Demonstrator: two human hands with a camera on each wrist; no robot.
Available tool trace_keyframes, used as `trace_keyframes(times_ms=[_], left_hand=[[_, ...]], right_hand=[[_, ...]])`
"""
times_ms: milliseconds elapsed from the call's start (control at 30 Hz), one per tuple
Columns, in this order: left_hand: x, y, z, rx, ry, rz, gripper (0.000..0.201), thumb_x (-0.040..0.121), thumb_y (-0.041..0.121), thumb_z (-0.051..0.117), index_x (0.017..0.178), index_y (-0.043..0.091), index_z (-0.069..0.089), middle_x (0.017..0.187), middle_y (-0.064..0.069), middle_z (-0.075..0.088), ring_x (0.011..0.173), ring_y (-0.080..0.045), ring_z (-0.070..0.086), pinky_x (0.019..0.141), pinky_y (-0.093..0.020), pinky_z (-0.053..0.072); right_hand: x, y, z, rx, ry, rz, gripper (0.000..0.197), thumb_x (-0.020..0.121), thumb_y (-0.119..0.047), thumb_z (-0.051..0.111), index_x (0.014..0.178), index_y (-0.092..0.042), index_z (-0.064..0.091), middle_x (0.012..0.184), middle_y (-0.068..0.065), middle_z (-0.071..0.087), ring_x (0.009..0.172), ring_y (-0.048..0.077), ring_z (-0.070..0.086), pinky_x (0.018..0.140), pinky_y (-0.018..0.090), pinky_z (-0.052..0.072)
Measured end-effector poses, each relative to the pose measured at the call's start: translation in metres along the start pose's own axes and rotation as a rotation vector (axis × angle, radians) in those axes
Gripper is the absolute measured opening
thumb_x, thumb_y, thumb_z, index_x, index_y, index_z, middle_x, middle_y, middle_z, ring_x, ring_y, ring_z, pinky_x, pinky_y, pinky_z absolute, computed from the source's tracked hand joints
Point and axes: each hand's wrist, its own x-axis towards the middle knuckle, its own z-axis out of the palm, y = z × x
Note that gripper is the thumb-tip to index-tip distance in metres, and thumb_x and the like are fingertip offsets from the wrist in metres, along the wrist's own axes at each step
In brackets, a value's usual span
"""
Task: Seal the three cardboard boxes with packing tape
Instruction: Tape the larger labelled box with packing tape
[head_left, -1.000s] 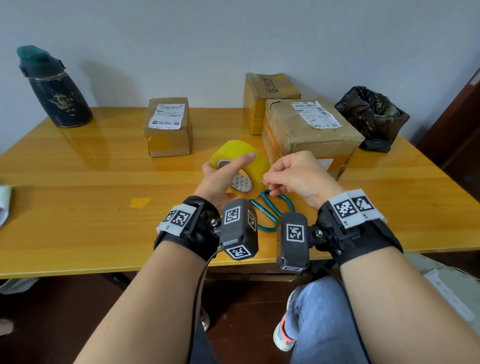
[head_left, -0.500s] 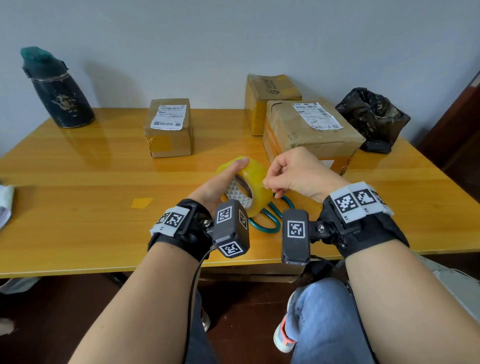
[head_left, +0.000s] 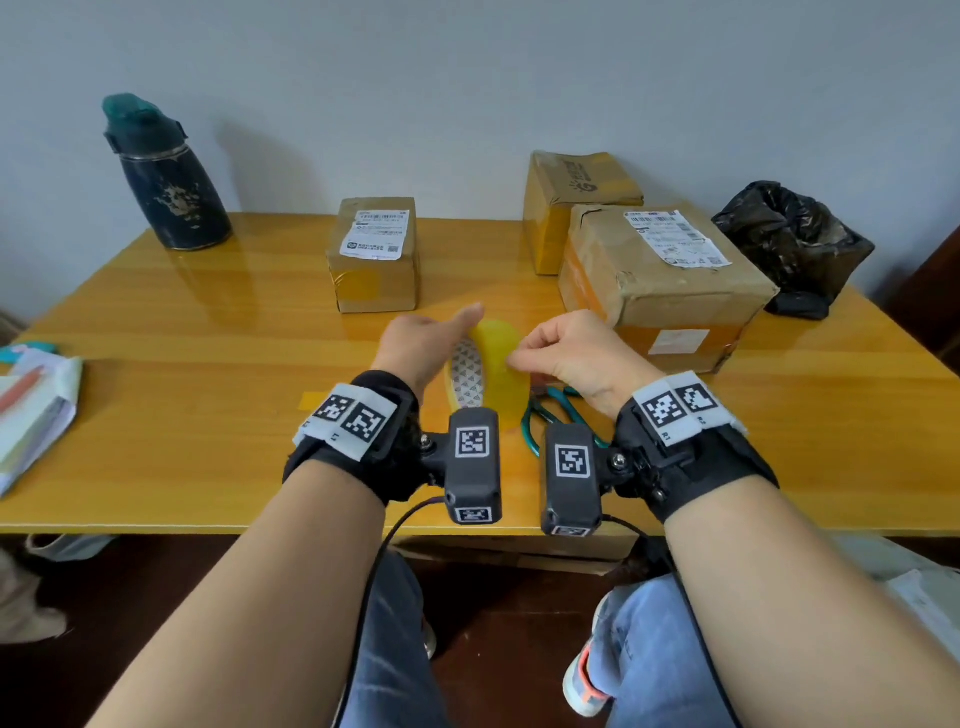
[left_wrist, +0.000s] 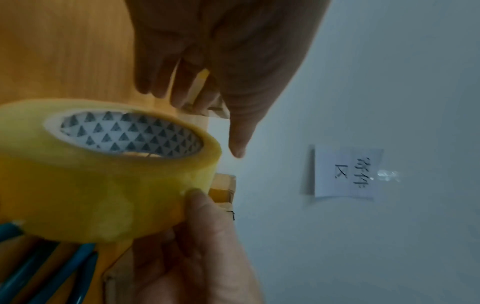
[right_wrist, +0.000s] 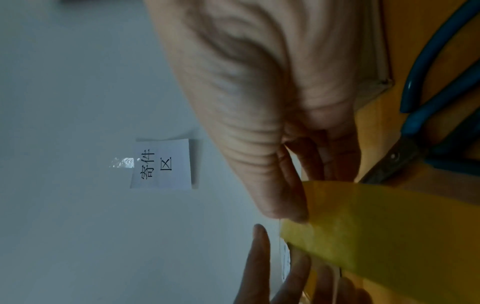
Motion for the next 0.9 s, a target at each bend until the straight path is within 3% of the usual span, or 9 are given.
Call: trace_keyframes(times_ms=[33,100,200,333,433,533,633,800,900], left_hand=[[0.001,0.0,-0.003,0.007,0.048,0.041,0.04,0.083,0.055,0.065,0.087,0.017,0.055,0.09,0.001,0.051,0.088,-0.019,0.053,0.08,-0.035,0.047],[0.001,-0.002,-0.006,0.026,-0.012,0.035,0.037,0.085,0.051,0.064,0.084,0.015,0.057,0.09,-0.003,0.059,0.086,-0.021,0.056,0.085,-0.036,0.05],[-0.005,-0.013,-0.006,-0.068,-0.262,-0.012,0.037,0.088,0.038,0.066,0.101,0.004,0.067,0.098,-0.012,0.07,0.087,-0.021,0.063,0.094,-0.037,0.05],[-0.007,-0.022,-0.007,-0.236,-0.357,0.016,0.034,0.084,0.021,0.068,0.111,-0.001,0.066,0.112,-0.021,0.068,0.098,-0.026,0.064,0.1,-0.038,0.049],[-0.005,-0.023,-0.011,-0.273,-0.379,0.014,0.028,0.085,0.015,0.066,0.11,0.0,0.067,0.104,-0.016,0.072,0.09,-0.021,0.069,0.086,-0.029,0.056],[-0.006,-0.022,-0.011,-0.252,-0.347,0.034,0.031,0.084,0.012,0.069,0.111,-0.003,0.066,0.105,-0.017,0.07,0.093,-0.024,0.065,0.096,-0.037,0.051],[-0.005,-0.023,-0.01,-0.274,-0.319,0.034,0.044,0.081,0.013,0.073,0.118,-0.008,0.06,0.118,-0.029,0.062,0.097,-0.029,0.06,0.104,-0.048,0.044],[-0.004,-0.021,-0.01,-0.264,-0.325,0.054,0.034,0.085,0.009,0.068,0.115,-0.007,0.063,0.116,-0.027,0.064,0.095,-0.028,0.061,0.102,-0.045,0.046],[-0.002,-0.022,-0.01,-0.265,-0.324,0.059,0.036,0.085,0.008,0.067,0.117,-0.008,0.061,0.116,-0.026,0.065,0.095,-0.028,0.063,0.1,-0.042,0.048]], right_hand=[[0.002,-0.001,0.002,0.019,0.018,0.009,0.01,0.077,-0.011,0.077,0.074,-0.009,0.068,0.079,0.009,0.067,0.078,0.019,0.06,0.083,0.041,0.053],[0.005,-0.003,0.005,0.057,0.043,0.018,0.01,0.077,-0.012,0.077,0.074,-0.01,0.068,0.083,0.013,0.068,0.079,0.022,0.06,0.083,0.043,0.053],[0.005,-0.004,0.011,0.092,0.051,0.019,0.008,0.078,-0.011,0.076,0.074,-0.01,0.068,0.079,0.011,0.066,0.075,0.021,0.057,0.071,0.036,0.048],[0.002,-0.004,0.008,0.12,0.008,0.003,0.004,0.079,-0.012,0.076,0.08,-0.01,0.072,0.079,0.004,0.07,0.076,0.017,0.062,0.074,0.028,0.051],[0.0,-0.006,-0.001,0.144,-0.012,-0.03,0.011,0.082,-0.005,0.071,0.089,-0.013,0.074,0.096,0.007,0.073,0.089,0.021,0.069,0.087,0.03,0.055],[0.001,-0.011,0.0,-0.059,0.085,-0.202,0.019,0.084,-0.005,0.068,0.095,-0.02,0.073,0.103,0.003,0.07,0.09,0.015,0.067,0.087,0.027,0.053],[0.0,-0.011,0.009,-0.352,0.122,-0.382,0.015,0.085,-0.014,0.07,0.098,-0.021,0.075,0.104,-0.003,0.063,0.093,0.012,0.058,0.086,0.024,0.047],[0.003,-0.008,0.016,-0.467,0.175,-0.525,0.008,0.084,-0.014,0.072,0.09,-0.012,0.076,0.097,0.001,0.061,0.085,0.009,0.052,0.075,0.019,0.041],[0.004,-0.011,0.016,-0.489,0.165,-0.542,0.005,0.083,-0.014,0.073,0.085,-0.011,0.076,0.096,0.003,0.063,0.084,0.011,0.055,0.075,0.021,0.044]])
